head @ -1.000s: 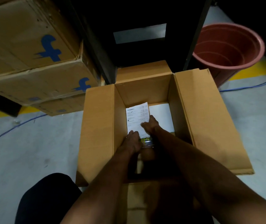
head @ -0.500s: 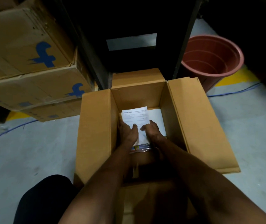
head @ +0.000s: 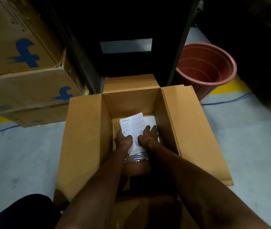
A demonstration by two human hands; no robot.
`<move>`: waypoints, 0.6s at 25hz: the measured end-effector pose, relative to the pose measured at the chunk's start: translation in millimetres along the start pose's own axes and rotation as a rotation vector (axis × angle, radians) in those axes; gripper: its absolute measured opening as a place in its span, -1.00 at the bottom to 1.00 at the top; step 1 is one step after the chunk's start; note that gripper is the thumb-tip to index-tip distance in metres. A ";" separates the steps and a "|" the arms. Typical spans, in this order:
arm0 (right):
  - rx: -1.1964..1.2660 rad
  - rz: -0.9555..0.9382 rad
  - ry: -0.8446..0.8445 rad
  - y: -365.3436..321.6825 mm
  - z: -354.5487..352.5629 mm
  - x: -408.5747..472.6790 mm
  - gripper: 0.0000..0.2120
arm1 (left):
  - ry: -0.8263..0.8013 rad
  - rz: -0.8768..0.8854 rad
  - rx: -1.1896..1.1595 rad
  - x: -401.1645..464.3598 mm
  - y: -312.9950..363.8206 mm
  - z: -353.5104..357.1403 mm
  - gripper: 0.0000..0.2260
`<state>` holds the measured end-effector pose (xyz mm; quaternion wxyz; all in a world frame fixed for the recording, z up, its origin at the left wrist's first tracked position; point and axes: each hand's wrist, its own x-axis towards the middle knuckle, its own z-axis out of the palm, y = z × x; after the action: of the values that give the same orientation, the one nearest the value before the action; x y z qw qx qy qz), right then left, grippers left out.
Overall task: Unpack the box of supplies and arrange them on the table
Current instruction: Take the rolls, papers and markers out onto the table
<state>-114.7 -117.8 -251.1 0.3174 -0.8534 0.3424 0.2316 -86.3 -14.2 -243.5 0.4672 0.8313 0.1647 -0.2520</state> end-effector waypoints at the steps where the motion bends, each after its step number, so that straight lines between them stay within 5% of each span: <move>1: -0.014 0.006 -0.035 -1.0 2.8 1.4 -0.26 | 0.004 -0.019 0.009 2.7 -2.9 -3.3 -0.64; 7: 0.055 -0.181 0.082 2.4 11.2 1.1 -0.38 | 0.039 -0.054 0.008 11.0 -4.3 -10.4 -0.63; 15: 0.089 0.004 0.149 1.9 16.8 3.7 -0.39 | -0.014 -0.038 0.059 9.8 5.6 -3.2 -0.67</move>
<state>-116.6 -108.7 -265.7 0.3283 -0.8527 0.3766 0.1526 -74.6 -13.9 -243.9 0.4386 0.8397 0.1697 -0.2716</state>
